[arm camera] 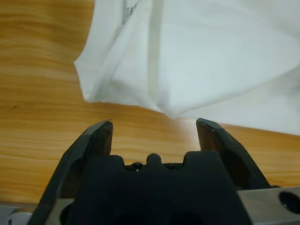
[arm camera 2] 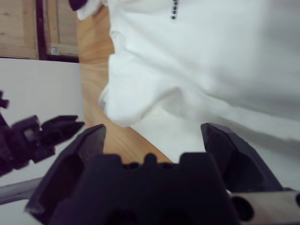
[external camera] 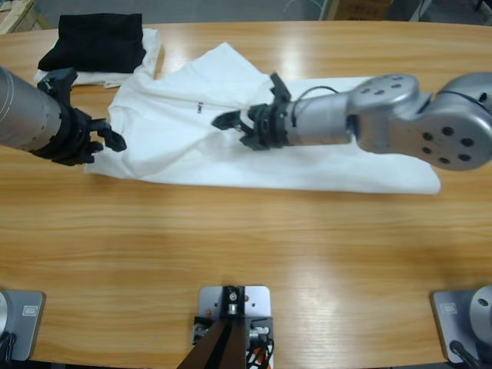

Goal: Fold clothes

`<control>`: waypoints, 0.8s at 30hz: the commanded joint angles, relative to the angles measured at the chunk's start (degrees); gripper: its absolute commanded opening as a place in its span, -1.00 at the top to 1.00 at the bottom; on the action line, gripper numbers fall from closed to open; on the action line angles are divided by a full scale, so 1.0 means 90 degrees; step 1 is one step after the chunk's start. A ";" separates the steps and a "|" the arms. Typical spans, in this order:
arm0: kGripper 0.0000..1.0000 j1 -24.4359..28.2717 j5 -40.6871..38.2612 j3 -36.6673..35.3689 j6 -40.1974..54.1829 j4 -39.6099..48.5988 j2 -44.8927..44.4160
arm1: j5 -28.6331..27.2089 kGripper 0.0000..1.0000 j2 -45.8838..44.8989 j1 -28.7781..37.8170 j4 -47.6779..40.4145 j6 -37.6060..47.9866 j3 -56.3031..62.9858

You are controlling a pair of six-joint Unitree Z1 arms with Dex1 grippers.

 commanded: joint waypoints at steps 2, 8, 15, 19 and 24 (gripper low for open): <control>-0.35 0.0136 0.0074 0.0334 0.0079 0.0064 -0.0088 | 0.0115 -0.54 0.0556 0.0231 -0.0075 0.0207 -0.0132; -0.35 0.0161 0.0076 0.0352 0.0079 0.0066 -0.0084 | 0.0082 -0.55 0.0747 0.0298 -0.0260 0.0344 -0.0177; -0.35 0.0181 0.0076 0.0432 0.0079 0.0060 -0.0084 | -0.0018 -0.54 0.0882 0.0323 -0.0293 0.0344 -0.0171; -0.35 0.0181 0.0074 0.0432 0.0079 0.0056 -0.0071 | -0.0022 -0.54 0.0868 0.0364 -0.0284 0.0352 -0.0167; -0.35 0.0181 0.0074 0.0426 0.0079 0.0046 -0.0051 | -0.0041 -0.54 0.0978 0.0401 -0.0444 0.0353 -0.0173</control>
